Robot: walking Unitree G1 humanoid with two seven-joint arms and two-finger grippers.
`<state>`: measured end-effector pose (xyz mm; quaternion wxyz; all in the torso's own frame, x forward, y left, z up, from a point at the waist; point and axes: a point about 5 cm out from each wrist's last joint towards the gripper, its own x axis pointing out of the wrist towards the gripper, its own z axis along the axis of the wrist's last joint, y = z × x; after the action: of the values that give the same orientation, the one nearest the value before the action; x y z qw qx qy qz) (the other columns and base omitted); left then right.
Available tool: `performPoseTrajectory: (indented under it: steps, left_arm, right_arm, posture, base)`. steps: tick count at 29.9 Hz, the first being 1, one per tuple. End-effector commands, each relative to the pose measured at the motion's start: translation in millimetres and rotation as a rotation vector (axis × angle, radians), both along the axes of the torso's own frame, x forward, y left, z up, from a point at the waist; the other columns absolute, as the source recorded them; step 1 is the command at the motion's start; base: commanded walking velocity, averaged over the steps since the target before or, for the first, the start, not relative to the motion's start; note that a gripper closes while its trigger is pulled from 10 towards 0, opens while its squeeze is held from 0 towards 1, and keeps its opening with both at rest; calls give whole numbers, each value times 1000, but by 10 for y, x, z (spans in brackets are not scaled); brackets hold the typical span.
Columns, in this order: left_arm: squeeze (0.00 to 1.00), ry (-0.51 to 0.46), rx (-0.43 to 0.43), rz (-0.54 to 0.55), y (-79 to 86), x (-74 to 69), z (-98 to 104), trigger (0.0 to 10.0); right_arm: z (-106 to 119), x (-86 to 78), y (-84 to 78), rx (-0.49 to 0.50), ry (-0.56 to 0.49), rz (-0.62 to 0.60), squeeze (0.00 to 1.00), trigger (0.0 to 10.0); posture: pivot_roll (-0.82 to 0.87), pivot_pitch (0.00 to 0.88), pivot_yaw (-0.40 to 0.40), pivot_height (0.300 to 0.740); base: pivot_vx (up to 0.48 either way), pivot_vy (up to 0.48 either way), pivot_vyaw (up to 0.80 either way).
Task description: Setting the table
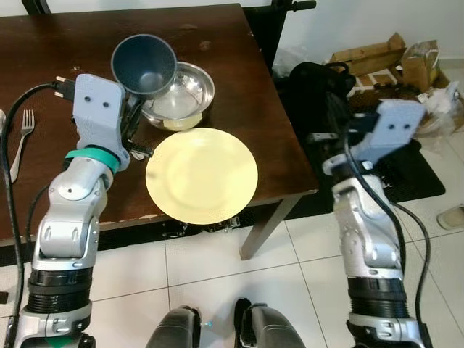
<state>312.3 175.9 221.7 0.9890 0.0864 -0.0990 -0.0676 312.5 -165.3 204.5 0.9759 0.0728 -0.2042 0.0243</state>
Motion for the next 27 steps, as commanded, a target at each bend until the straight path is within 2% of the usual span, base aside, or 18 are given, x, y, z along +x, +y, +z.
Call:
performPoseTrajectory:
  steps: [1,9,20,27]
  left_arm:
    - [0,2,-27,-1,-58,-8,-42,10000]
    - [0,5,-47,19,-82,3,-115,10000]
    - [0,6,-62,29,-81,13,-130,10000]
    - [0,0,-65,30,-81,-3,-126,10000]
  right_arm:
    - [-51,6,4,23,20,-8,0,10000]
    - [-90,61,14,83,56,-15,0,10000]
    - [-143,35,-26,90,88,-26,0,10000]
    - [-168,46,5,89,99,-18,0,10000]
  posture:
    - [67,66,33,740]
    - [52,62,18,740]
    - [61,64,16,740]
    - [61,66,12,740]
  base:
    - [0,0,0]
    - [0,0,0]
    - [0,0,0]
    - [-274,0,0]
